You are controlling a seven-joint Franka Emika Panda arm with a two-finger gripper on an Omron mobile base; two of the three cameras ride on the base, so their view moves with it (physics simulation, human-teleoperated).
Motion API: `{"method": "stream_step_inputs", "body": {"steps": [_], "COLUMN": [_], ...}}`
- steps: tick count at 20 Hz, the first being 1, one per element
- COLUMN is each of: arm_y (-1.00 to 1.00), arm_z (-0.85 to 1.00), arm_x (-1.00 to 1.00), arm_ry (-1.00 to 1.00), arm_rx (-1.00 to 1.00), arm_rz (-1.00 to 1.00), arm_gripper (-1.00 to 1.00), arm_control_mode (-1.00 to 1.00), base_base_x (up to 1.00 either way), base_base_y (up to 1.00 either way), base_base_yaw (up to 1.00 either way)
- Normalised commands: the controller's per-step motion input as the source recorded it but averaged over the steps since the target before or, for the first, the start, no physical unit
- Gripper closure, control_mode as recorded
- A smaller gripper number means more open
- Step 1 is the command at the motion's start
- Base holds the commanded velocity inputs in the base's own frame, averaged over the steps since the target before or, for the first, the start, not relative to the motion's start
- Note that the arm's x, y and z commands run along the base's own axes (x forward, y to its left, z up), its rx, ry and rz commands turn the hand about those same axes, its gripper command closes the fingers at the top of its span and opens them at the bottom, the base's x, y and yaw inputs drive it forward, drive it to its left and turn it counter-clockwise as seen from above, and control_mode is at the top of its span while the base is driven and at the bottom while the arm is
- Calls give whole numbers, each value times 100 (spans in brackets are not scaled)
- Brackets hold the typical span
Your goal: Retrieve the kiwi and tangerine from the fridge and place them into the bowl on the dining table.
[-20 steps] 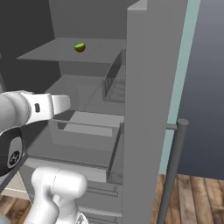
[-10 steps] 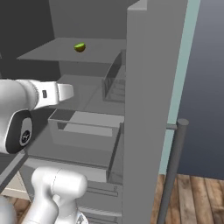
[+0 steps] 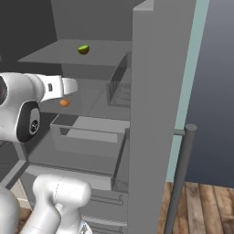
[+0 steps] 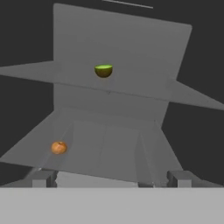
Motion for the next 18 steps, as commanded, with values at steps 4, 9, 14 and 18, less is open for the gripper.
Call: {"method": "stream_step_inputs", "body": {"steps": [4,9,14,18], "arm_y": [0,0,0,1], "arm_z": [17,32,29,19], "arm_x": [73,41,12,4], "arm_ry": [0,0,0,0], "arm_rx": [2,3,3,3], "arm_rz": [0,0,0,0], "arm_gripper": [-100,-100,-100,-100], "arm_control_mode": [-100,-100,-100,-100], "base_base_x": [0,0,0,0], "base_base_y": [0,0,0,0], "base_base_yaw": [0,0,0,0]}}
